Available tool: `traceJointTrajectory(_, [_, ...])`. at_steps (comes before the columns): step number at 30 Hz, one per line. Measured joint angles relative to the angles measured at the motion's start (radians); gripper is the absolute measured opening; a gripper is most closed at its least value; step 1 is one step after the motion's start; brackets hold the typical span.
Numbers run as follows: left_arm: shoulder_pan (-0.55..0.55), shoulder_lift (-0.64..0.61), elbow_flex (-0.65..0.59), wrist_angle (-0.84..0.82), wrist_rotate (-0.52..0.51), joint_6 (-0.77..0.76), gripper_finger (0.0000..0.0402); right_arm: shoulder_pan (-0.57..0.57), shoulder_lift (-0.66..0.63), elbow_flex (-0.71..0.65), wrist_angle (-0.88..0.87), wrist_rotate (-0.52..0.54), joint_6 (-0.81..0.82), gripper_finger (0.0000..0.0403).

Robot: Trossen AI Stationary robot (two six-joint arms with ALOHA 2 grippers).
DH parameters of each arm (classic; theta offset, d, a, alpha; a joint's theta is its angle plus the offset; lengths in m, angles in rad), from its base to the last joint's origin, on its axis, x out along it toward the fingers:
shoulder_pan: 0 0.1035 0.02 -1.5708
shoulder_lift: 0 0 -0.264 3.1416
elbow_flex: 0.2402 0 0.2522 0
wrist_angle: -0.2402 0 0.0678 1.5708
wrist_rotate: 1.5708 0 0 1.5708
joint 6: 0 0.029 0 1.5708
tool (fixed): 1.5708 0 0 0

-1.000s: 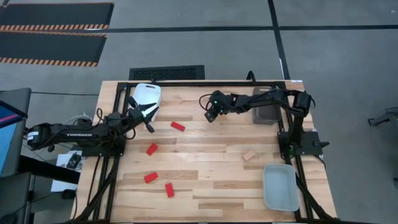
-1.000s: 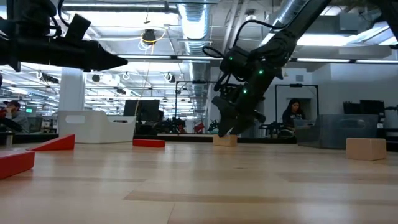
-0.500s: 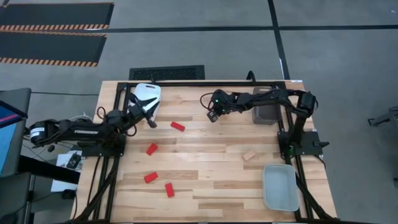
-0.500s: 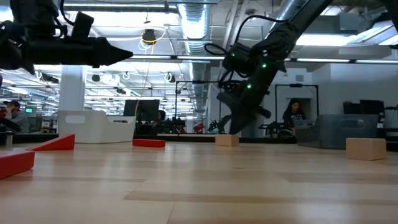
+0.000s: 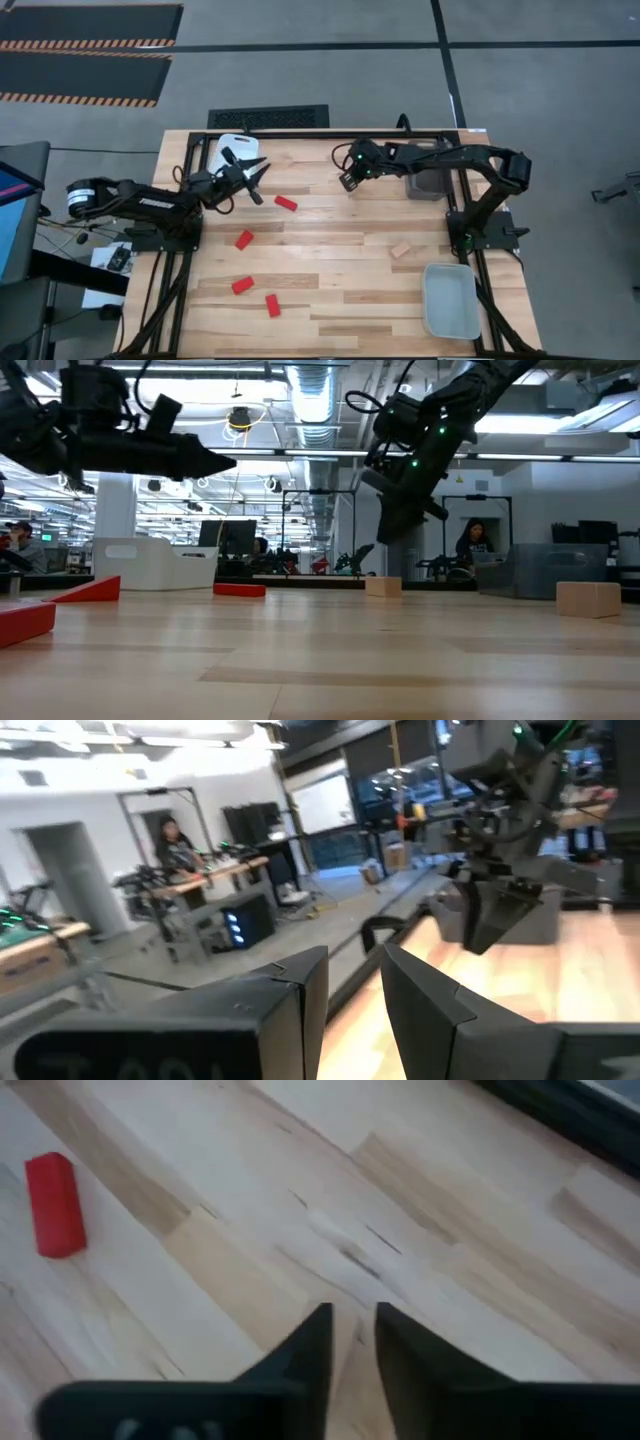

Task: Sort & place blocks by color
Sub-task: Put the brown block into the black bin

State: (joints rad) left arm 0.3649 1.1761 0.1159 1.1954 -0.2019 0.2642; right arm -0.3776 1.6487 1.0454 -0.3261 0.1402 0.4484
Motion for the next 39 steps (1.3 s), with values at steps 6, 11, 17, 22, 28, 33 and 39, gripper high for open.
traceJointTrajectory(6, [0.0,0.124,0.06,-0.001,0.049,-0.034,0.0089,0.032,0.098,-0.001,0.018,-0.001,0.017,0.0226])
traceJointTrajectory(11, [0.0,0.23,0.111,-0.001,0.05,-0.041,0.0094,0.032,0.171,-0.001,0.009,0.005,0.047,0.0275])
traceJointTrajectory(17, [0.0,0.367,0.186,-0.001,0.049,-0.04,0.0114,0.033,0.193,0.0,-0.017,0.007,0.036,0.0254])
traceJointTrajectory(22, [0.0,0.462,0.237,-0.003,0.05,-0.04,0.0125,0.032,0.148,0.0,-0.11,0.015,0.008,0.0159])
traceJointTrajectory(28, [0.0,0.496,0.28,-0.04,0.066,-0.038,0.0126,0.014,0.048,0.0,-0.202,0.029,-0.014,0.0118])
traceJointTrajectory(33, [0.0,0.495,0.294,-0.071,0.066,-0.025,0.0126,-0.016,-0.075,0.0,-0.321,0.102,-0.032,0.0118])
traceJointTrajectory(39, [0.0,0.495,0.294,-0.084,0.065,-0.022,0.0126,-0.103,-0.233,0.001,-0.58,0.302,0.009,0.0118])
